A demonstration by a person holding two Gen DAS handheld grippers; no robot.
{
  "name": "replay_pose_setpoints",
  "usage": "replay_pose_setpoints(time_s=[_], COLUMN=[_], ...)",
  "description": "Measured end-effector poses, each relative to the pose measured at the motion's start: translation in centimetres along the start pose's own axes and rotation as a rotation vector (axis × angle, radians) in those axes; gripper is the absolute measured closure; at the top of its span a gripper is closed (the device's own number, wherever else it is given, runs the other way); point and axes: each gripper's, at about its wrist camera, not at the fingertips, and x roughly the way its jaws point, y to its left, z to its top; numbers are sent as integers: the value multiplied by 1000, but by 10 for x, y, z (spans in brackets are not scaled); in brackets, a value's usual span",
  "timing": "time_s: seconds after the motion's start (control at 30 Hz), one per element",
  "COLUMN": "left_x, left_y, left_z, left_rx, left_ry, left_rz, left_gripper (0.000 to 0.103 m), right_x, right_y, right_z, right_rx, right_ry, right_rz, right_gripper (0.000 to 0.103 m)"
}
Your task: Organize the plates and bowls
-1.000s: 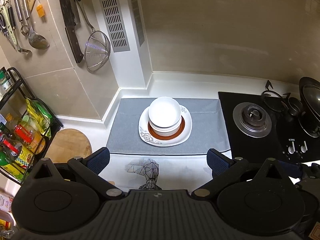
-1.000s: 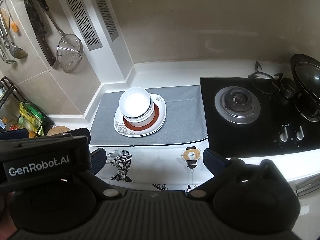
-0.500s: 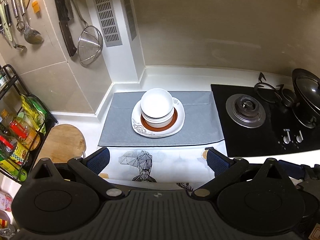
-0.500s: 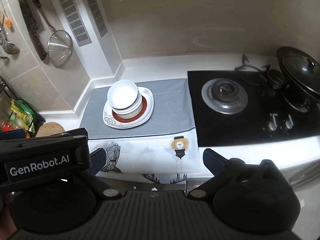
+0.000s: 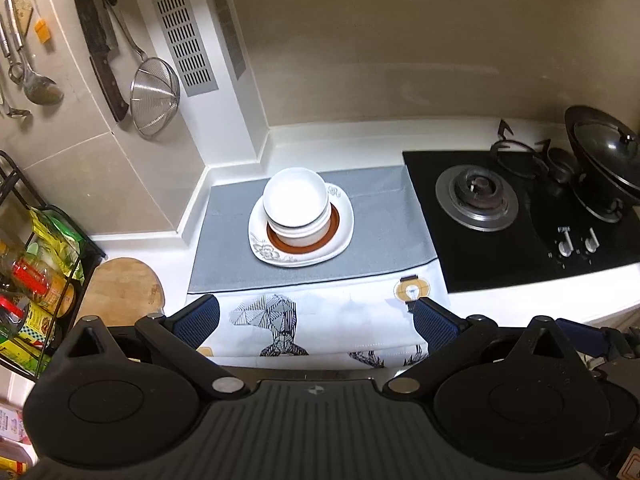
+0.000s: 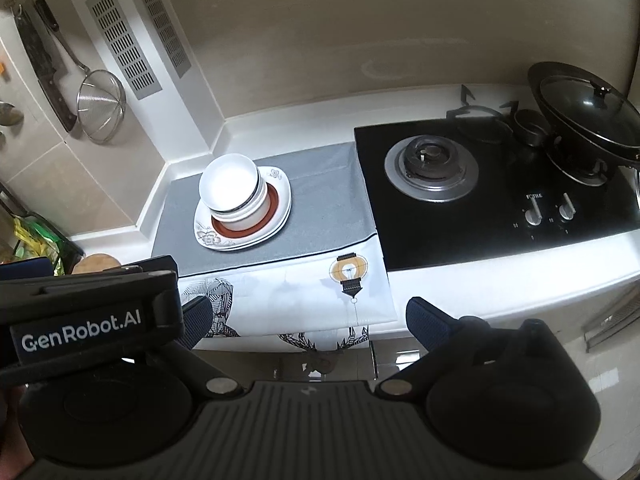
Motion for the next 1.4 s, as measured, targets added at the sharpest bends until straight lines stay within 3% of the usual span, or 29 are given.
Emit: replay_pose_setpoints(time_s=[0.5,1.4], left_x=[-10,-23], left_y=[13,51], left_z=[-2,-20], left_rx=[-23,-58], left_ry=[-13,-30], left_rz=[39,46], left_gripper=[0,0], right_x=[-4,-15], right_y=[14,55], right_z=[1,-18], right_rx=[-25,-66], right_ry=[-9,-29], right_rz=[30,50], right_gripper=[1,1])
